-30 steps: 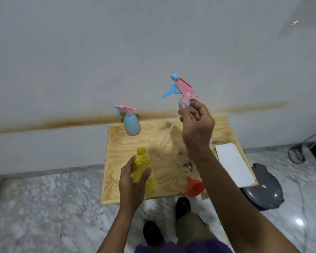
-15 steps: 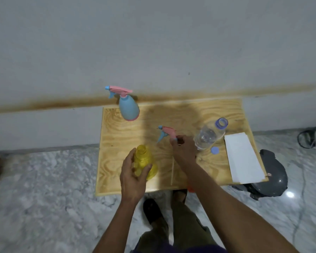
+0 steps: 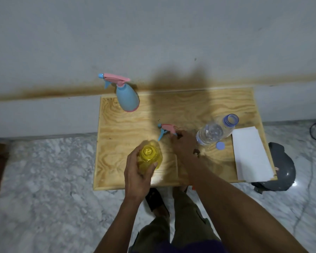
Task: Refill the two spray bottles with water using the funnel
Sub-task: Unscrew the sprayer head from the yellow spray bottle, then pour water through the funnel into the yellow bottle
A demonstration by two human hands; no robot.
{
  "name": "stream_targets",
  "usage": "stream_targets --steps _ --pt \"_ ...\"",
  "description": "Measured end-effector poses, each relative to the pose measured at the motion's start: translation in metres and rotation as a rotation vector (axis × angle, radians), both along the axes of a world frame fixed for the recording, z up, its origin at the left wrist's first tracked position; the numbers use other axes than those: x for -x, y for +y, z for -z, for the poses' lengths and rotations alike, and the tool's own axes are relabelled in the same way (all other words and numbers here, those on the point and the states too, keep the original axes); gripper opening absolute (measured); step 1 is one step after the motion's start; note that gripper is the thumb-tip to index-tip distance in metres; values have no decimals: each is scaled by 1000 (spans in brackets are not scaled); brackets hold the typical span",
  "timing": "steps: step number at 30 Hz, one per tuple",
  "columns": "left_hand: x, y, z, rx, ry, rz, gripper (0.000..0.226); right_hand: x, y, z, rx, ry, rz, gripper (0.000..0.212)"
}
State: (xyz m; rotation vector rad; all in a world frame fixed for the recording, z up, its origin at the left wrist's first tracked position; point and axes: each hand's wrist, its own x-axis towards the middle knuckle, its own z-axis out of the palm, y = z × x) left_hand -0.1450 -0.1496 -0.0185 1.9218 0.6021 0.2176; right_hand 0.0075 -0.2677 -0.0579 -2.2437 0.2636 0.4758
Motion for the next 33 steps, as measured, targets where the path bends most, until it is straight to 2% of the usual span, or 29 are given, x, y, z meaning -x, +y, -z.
stream_targets --steps 4,8,11,16,19,22,24,29,33 --pt "4 -2 3 -6 29 0 63 3 -1 5 0 -17 -29 43" --pt "8 -2 7 4 40 4 62 11 -8 -3 -35 -54 -22 35" --pt "9 -4 4 18 36 -3 60 22 -21 -26 -76 -107 6 39" --pt "10 -3 2 -37 5 26 58 58 -57 -62 -109 -195 274 22" --pt "11 -4 2 -61 5 27 59 87 -85 -71 -101 -212 529 24" --pt "10 -6 4 -67 19 11 60 116 -106 -66 -147 -58 777 41" --pt "10 -5 5 -73 23 13 60 133 -109 -58 -192 78 856 61" --pt "10 -3 4 -89 56 26 61 157 -94 -39 -350 225 840 102" --pt "10 -2 2 -89 47 33 61 158 -84 -23 -399 237 823 106"
